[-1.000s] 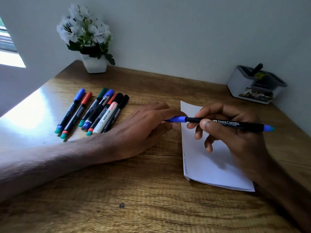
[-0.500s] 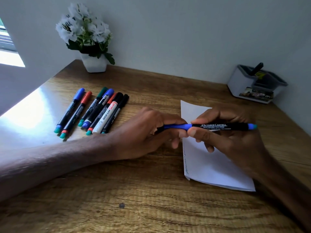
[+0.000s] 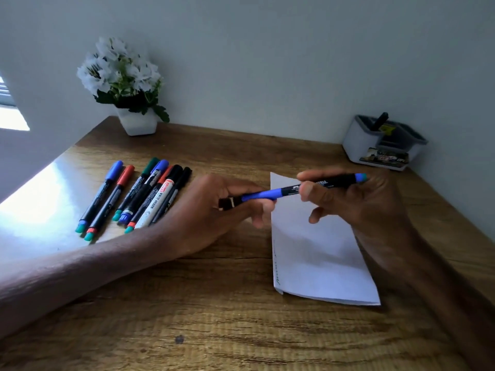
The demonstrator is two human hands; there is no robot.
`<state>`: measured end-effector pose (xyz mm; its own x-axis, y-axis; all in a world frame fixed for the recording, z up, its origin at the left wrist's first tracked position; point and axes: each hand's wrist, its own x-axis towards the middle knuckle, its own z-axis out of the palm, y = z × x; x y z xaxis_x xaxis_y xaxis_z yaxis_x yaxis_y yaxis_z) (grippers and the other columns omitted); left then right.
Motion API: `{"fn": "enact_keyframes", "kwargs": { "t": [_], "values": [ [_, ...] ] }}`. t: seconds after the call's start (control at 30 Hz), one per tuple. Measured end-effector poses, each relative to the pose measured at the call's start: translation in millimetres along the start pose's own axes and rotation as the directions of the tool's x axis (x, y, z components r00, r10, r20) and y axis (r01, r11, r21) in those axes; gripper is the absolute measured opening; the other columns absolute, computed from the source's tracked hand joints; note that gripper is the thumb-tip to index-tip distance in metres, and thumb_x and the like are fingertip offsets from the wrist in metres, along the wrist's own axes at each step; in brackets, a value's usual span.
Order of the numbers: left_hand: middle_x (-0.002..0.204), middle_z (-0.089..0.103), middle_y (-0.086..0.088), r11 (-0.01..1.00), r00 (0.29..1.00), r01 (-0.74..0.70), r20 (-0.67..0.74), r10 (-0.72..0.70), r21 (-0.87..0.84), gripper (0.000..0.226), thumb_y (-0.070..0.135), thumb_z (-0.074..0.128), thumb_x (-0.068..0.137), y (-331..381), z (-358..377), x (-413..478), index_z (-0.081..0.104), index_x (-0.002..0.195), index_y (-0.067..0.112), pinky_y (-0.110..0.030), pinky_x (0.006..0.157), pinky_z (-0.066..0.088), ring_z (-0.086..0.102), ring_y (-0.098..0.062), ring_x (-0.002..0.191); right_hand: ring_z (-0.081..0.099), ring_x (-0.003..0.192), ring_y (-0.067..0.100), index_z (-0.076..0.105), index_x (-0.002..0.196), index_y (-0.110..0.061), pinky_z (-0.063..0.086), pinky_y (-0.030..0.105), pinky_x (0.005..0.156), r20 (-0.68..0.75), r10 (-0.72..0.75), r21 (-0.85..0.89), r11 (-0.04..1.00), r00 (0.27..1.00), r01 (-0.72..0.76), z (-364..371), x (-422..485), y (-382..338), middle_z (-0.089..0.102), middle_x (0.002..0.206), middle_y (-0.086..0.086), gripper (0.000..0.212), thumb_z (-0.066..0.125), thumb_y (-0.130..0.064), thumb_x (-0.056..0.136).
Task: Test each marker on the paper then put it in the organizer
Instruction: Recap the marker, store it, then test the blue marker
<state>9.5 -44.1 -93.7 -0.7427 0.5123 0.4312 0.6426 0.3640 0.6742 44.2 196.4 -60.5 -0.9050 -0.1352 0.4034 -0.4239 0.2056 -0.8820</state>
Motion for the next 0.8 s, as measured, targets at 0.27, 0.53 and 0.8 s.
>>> {"fn": "enact_keyframes", "kwargs": {
  "t": [0.27, 0.53, 0.8],
  "values": [
    [0.073, 0.076, 0.003, 0.961, 0.970, -0.005, -0.235, -0.063, -0.278, 0.014, 0.032, 0.074, 0.089, 21, 9, 10, 0.079, 0.082, 0.021, -0.016, 0.052, 0.042, 0.053, -0.001, 0.050, 0.073, 0.089, -0.003, 0.081, 0.099, -0.026, 0.056, 0.013, 0.074, -0.043, -0.152, -0.425, 0.897, 0.987, 0.120, -10, -6, -2, 0.078, 0.094, -0.018, 0.022, 0.086, -0.022, 0.078],
    [0.080, 0.078, 0.007, 0.982, 0.989, 0.001, -0.146, -0.029, -0.188, 0.018, 0.045, 0.077, 0.087, 42, 30, 63, 0.081, 0.086, 0.027, -0.041, 0.063, 0.058, 0.070, -0.017, 0.069, 0.068, 0.086, -0.012, 0.076, 0.114, -0.028, 0.052, 0.008, 0.073, -0.152, -0.296, -0.593, 0.791, 0.943, 0.152, -24, -5, 0, 0.069, 0.093, -0.027, 0.028, 0.077, -0.034, 0.087],
    [0.132, 0.060, 0.012, 0.936, 0.906, -0.077, 0.416, -0.078, 0.342, 0.038, 0.041, 0.075, 0.090, 44, 44, 113, 0.068, 0.126, 0.029, -0.010, 0.077, 0.048, 0.056, -0.002, 0.104, 0.070, 0.088, -0.007, 0.069, 0.122, -0.014, 0.054, 0.007, 0.077, -0.423, -0.286, -0.597, 0.801, 0.860, -0.027, -79, 14, 18, 0.074, 0.101, -0.009, 0.028, 0.072, -0.017, 0.094]
  ]
}}
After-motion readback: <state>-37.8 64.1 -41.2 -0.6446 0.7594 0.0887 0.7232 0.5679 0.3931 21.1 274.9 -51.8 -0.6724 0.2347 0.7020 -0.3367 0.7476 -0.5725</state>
